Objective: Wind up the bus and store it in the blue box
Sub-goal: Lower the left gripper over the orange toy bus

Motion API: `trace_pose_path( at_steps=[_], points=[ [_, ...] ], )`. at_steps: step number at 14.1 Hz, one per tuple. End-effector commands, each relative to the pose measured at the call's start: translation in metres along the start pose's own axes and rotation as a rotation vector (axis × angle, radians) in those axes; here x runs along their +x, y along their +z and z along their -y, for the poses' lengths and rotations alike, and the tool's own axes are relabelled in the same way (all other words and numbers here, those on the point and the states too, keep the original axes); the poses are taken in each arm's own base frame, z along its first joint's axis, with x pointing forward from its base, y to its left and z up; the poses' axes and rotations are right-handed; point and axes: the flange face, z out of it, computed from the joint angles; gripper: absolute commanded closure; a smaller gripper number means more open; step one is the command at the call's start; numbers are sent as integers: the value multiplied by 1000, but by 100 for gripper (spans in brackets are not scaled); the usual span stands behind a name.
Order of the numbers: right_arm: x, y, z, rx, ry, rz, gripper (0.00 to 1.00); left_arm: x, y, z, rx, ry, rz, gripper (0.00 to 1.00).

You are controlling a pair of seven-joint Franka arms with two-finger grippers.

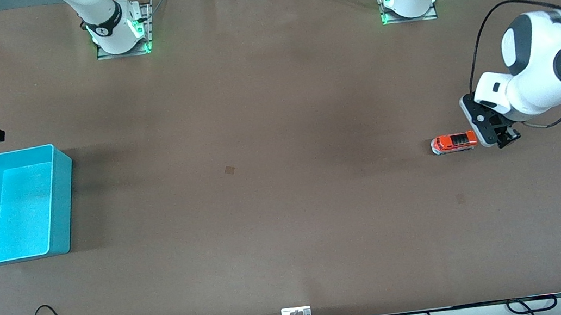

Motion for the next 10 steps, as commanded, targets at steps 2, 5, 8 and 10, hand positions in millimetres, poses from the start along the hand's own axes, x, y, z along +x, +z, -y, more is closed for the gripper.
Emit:
trace_pose_path(
  at_steps=[2, 5, 8, 10],
  points=[
    [1, -2, -1, 16, 14, -4, 0, -6, 48, 0, 53, 156, -12, 0],
    [2, -2, 0, 12, 3, -7, 0, -5, 79, -17, 113, 177, -30, 0],
    [2, -3, -1, 11, 5, -9, 0, -4, 103, -20, 116, 181, -39, 2],
    [1, -2, -3, 11, 9, -6, 0, -2, 114, -20, 119, 186, -44, 9]
  ],
)
